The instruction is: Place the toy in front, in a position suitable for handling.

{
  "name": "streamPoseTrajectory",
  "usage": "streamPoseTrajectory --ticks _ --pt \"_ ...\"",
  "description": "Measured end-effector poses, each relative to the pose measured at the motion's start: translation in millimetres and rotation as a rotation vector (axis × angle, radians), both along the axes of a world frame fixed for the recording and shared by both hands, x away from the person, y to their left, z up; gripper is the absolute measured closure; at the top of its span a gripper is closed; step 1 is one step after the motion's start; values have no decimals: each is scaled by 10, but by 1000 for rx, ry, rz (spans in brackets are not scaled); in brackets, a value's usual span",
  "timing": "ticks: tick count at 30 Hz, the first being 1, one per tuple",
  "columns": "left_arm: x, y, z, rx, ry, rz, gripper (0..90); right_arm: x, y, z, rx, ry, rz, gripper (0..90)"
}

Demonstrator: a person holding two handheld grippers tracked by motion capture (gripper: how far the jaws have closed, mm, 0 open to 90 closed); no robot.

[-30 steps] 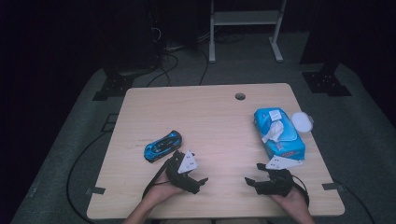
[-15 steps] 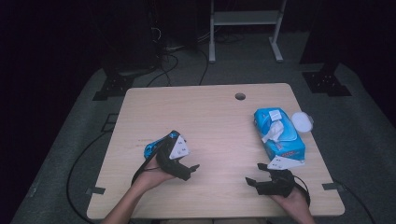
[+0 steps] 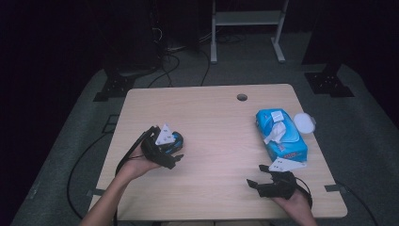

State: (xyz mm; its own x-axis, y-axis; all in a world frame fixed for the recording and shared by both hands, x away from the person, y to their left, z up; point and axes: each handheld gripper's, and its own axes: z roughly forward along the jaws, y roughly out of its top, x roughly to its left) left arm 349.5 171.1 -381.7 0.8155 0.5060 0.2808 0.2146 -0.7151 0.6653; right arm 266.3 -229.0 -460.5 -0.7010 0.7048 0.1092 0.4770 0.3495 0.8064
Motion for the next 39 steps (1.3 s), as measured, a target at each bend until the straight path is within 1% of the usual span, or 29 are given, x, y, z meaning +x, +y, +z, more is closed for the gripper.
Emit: streamPoseTrajectory --ticks 1,2,3,4,5,6,8,10,11,12,13,14,16,17,18,23,24,26,28,30,31,32,33,35,37,39 --pt "33 57 -1 7 4 13 56 -4 7 1 1 1 1 233" --pt "33 57 -1 7 4 13 56 -4 7 1 1 1 1 233" --pt "67 112 -1 11 14 25 56 -1 12 1 -3 -4 6 233" --pt "67 112 -1 11 14 25 56 -1 12 1 -3 -4 6 233" --pt "107 165 -9 19 23 37 56 -2 22 3 -5 -4 7 233" --pt "126 188 -19 18 29 45 56 -4 27 4 -4 -1 5 233" --pt "162 228 -41 23 39 52 56 -4 35 4 -7 -1 8 233" --pt "199 255 -69 36 49 60 56 -6 43 1 -11 -2 12 233" --pt "219 264 -88 45 50 59 56 -9 48 0 -11 3 10 233" --pt "219 264 -88 45 50 59 56 -9 48 0 -11 3 10 233" --pt "245 272 -114 59 58 61 56 -6 50 -4 -14 1 12 233" --pt "286 283 -149 82 68 63 56 -3 58 -7 -15 6 12 233" --pt "336 288 -193 90 86 65 56 -2 66 -8 -18 5 15 233" --pt "336 288 -193 90 86 65 56 -3 72 -8 -18 6 16 233" --pt "390 283 -235 101 106 66 56 -6 76 -9 -20 7 17 233" --pt "519 247 -337 160 154 66 56 -5 88 -17 -26 10 27 233" --pt "541 248 -358 148 166 68 56 -4 89 -17 -25 11 28 233" --pt "586 265 -388 141 190 71 56 -3 89 -16 -25 11 30 233" --pt "619 278 -432 142 214 73 56 -3 88 -16 -25 11 32 233" --pt "654 298 -464 149 240 63 56 -1 88 -17 -25 13 33 233" --pt "667 304 -479 145 252 61 56 -2 89 -17 -26 13 34 234" --pt "667 304 -479 145 252 61 56 -2 89 -17 -26 13 34 234" --pt "689 313 -504 140 264 57 56 -4 92 -15 -26 13 38 234" --pt "700 315 -514 134 272 58 56 -4 93 -15 -26 12 39 234" --pt "715 307 -541 135 280 59 56 -6 100 -15 -27 14 42 233" --pt "728 304 -562 145 285 56 60 -7 101 -13 -29 14 44 233"
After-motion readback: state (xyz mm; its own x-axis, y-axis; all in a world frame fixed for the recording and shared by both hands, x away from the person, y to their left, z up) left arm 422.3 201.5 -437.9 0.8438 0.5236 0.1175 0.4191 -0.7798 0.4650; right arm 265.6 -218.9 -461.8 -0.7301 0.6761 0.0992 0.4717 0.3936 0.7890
